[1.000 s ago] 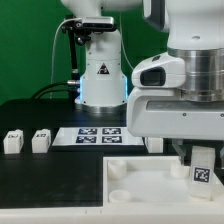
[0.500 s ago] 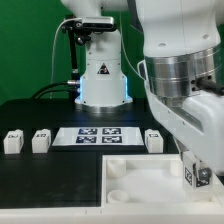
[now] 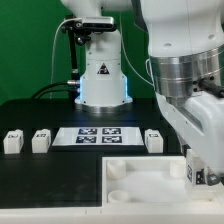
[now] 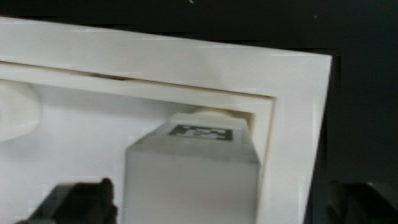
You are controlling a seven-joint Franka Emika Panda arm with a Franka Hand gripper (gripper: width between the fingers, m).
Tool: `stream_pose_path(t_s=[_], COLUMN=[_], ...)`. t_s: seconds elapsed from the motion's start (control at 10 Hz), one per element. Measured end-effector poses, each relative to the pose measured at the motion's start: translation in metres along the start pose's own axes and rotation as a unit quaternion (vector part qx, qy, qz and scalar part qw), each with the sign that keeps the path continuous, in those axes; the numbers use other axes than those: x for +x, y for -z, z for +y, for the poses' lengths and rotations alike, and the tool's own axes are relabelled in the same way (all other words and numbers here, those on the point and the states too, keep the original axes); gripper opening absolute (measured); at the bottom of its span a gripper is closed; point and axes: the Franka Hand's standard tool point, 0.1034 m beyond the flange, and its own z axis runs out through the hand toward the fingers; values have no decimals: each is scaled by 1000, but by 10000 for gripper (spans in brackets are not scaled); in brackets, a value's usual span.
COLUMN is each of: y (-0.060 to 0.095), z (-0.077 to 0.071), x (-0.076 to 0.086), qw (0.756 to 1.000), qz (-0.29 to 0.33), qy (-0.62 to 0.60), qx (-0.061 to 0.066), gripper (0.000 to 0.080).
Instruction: Assemble one leg
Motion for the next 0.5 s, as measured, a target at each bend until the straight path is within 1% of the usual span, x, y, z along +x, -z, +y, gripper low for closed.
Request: stream_pose_path(t_s=[0.1, 0.2, 0.3, 0.5], y=[-6, -9, -9, -9], z=[1, 4, 4, 4], x=[-8, -11, -9, -8], qw=[994, 985, 977, 949], qz=[11, 11, 12, 13], qy=[109, 174, 212, 316], qx=[11, 10, 10, 8], gripper=[633, 644, 644, 649])
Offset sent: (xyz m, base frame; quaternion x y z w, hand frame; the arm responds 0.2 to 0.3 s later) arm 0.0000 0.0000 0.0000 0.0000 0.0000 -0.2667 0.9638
